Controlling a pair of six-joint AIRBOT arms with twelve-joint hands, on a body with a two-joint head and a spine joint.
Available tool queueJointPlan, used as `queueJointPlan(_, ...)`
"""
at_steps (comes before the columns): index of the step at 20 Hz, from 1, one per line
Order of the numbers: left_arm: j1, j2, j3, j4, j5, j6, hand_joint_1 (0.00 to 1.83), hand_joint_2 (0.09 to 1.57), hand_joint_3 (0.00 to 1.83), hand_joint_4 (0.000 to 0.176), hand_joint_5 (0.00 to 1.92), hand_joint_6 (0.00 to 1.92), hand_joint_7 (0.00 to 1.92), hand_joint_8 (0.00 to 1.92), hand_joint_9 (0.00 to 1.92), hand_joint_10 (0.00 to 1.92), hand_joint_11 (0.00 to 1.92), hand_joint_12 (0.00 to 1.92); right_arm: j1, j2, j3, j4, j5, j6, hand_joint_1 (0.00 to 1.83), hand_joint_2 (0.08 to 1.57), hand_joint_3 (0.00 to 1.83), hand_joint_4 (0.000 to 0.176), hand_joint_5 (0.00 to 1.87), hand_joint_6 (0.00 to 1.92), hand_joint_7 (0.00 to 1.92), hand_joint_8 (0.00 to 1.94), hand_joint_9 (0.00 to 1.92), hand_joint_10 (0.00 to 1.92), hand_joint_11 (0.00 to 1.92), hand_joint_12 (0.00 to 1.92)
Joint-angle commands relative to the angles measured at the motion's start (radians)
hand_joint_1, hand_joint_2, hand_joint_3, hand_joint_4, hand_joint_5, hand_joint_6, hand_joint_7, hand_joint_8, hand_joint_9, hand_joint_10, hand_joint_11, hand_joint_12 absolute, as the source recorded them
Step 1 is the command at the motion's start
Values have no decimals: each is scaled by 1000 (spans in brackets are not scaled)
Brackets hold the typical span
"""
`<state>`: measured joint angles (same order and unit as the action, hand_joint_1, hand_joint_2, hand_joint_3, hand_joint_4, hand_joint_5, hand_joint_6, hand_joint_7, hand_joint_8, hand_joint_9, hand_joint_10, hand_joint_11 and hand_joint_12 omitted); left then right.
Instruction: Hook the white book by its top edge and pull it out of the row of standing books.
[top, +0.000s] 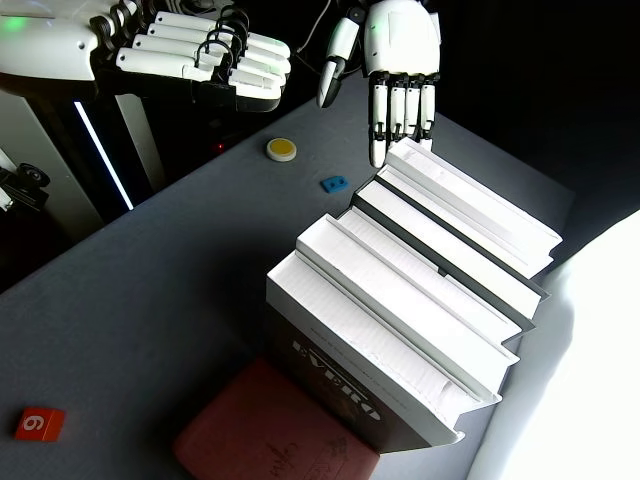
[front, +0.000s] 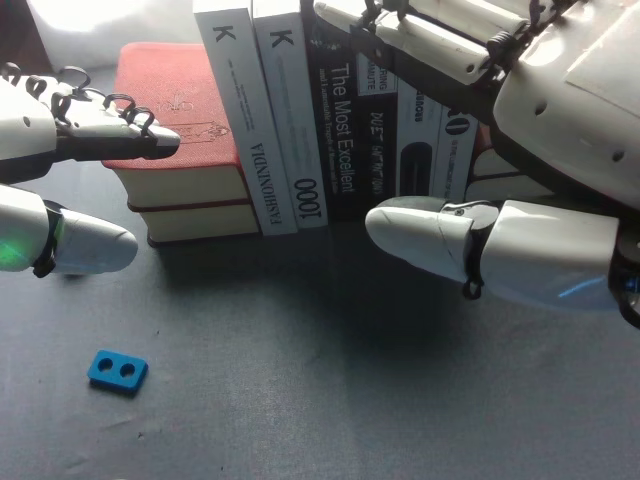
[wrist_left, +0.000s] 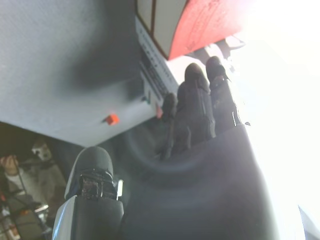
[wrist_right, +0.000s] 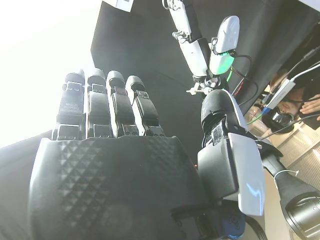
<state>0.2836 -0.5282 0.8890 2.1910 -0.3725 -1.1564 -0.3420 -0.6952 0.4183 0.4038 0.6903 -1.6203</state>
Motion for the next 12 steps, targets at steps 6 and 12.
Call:
queueJointPlan(6,-8,-5,5,-24,55,5,0,1251,11,0,15,0,0,0,0,0,0,0,-14,-17,-3,-34,182,-78,0,1262,6,0,93,1,42,0,0,0,0,0)
queueJointPlan(12,-10,-6,5,-24,67,6,0,1253,9,0,17,3,0,0,0,0,0,0,-26,-78,17,26,250,-228,19,1270,5,0,107,3,53,1,0,0,0,0)
